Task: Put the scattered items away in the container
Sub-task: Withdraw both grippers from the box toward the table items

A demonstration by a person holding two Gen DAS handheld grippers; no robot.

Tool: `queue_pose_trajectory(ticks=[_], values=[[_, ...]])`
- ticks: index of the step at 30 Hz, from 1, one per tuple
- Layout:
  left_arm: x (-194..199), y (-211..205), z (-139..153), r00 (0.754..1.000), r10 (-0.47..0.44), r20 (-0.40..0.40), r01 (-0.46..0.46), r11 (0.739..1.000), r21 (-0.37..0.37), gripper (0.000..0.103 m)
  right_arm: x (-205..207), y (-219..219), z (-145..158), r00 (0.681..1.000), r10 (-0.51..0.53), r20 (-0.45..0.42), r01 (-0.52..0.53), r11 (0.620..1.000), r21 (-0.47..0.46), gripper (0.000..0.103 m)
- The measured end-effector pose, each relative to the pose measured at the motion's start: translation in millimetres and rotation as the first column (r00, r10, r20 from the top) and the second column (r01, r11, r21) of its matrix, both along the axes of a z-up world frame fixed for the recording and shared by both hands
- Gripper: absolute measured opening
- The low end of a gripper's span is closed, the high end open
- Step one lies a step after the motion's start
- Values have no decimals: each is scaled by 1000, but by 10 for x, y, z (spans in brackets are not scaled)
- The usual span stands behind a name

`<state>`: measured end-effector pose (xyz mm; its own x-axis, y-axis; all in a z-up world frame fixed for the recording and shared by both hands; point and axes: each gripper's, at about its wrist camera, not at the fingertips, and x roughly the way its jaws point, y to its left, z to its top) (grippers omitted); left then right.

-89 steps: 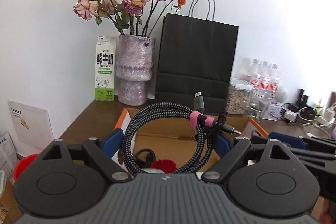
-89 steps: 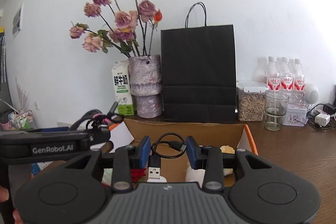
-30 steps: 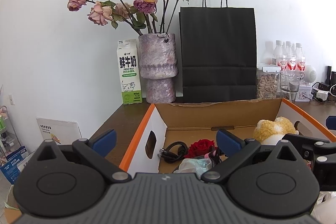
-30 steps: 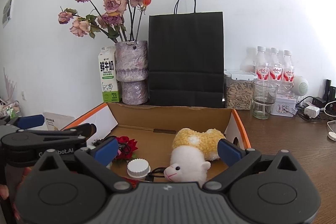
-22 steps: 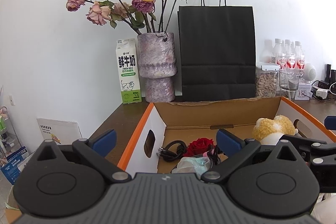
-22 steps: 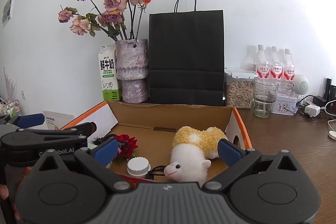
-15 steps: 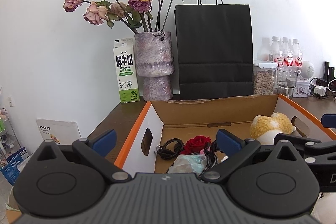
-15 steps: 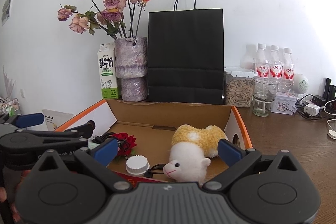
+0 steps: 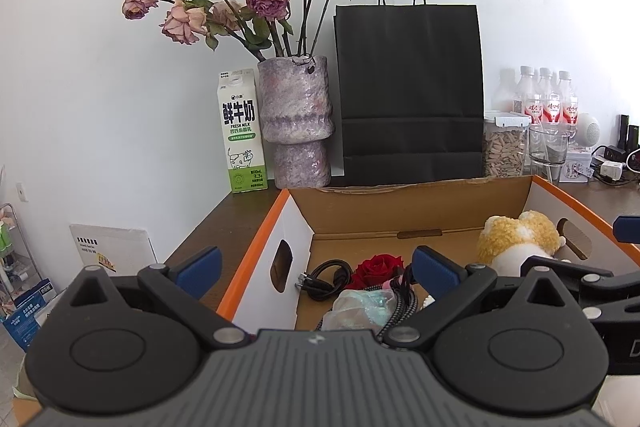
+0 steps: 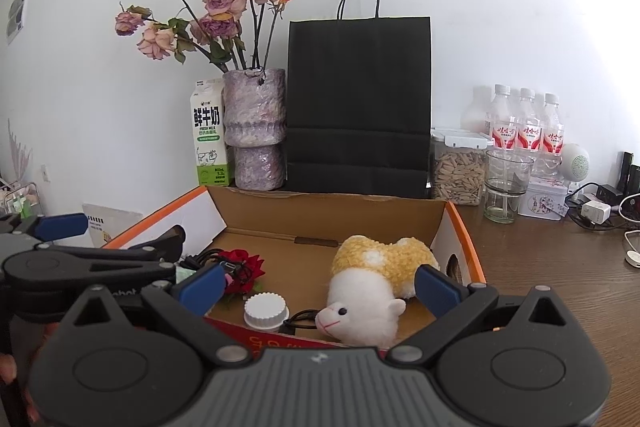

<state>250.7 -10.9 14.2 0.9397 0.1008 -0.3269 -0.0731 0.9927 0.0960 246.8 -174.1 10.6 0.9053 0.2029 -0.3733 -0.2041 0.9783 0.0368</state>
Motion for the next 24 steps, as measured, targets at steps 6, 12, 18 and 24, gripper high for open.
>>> queue_pose_trajectory(ticks=[6, 12, 18, 24], values=[[-6, 7, -5, 1000, 2, -2, -2, 1000, 0, 103, 0, 12, -1, 1000, 0, -3, 0, 1000, -4, 101], [-41, 14, 27, 1000, 1, 9, -1, 1000, -7, 103, -22, 13, 20, 1000, -1, 7, 1, 1000, -3, 101], [-222, 78, 149, 1000, -20, 14, 21, 999, -31, 103, -167, -2, 133, 999, -5, 35, 5, 1000, -11, 102], [-506, 135, 175, 1000, -27, -2, 27, 1000, -4, 103, -446, -65, 167, 999, -13, 32, 13, 1000, -9, 103]])
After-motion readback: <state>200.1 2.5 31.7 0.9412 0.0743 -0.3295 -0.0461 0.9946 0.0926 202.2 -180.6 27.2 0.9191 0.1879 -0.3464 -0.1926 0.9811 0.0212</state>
